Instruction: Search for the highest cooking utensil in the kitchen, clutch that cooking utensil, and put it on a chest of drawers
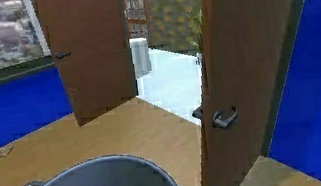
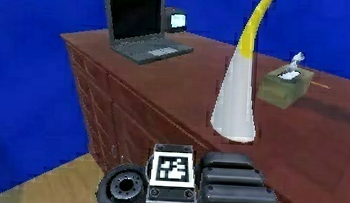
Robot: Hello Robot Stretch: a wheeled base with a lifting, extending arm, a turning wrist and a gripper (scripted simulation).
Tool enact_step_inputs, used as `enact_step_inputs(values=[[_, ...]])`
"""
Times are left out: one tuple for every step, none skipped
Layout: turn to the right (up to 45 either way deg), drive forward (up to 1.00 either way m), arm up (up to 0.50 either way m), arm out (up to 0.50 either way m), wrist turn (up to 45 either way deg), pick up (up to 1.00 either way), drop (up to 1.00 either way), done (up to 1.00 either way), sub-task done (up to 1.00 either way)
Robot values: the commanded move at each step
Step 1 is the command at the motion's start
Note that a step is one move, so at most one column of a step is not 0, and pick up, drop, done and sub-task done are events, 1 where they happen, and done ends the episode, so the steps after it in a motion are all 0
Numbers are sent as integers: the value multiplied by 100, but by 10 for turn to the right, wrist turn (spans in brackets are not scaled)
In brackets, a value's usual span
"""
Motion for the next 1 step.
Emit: enact_step_inputs(values=[[-420, 0, 0, 0, 0, 0, 0, 0, 0]])
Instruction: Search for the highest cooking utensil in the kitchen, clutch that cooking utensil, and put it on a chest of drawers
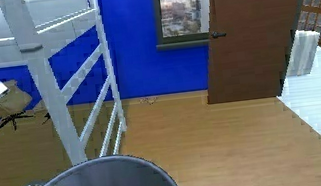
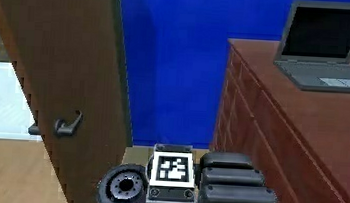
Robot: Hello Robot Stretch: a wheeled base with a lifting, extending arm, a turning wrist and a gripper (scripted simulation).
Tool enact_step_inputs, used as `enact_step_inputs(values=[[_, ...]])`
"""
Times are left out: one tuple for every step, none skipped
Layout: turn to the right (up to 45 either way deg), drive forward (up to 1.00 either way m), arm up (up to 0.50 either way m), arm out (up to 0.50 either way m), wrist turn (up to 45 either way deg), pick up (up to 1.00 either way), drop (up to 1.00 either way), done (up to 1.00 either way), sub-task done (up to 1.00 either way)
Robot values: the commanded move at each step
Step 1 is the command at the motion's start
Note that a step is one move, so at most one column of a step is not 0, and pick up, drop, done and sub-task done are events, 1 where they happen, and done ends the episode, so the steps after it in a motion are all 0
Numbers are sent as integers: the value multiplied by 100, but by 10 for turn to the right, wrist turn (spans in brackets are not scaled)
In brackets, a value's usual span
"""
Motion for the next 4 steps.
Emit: enact_step_inputs(values=[[0, 5, 0, 0, 0, 0, 0, 0, 0], [-450, 0, 0, 0, 0, 0, 0, 0, 0], [-330, 0, 0, 0, 0, 0, 0, 0, 0], [0, 100, 0, 0, 0, 0, 0, 0, 0]])
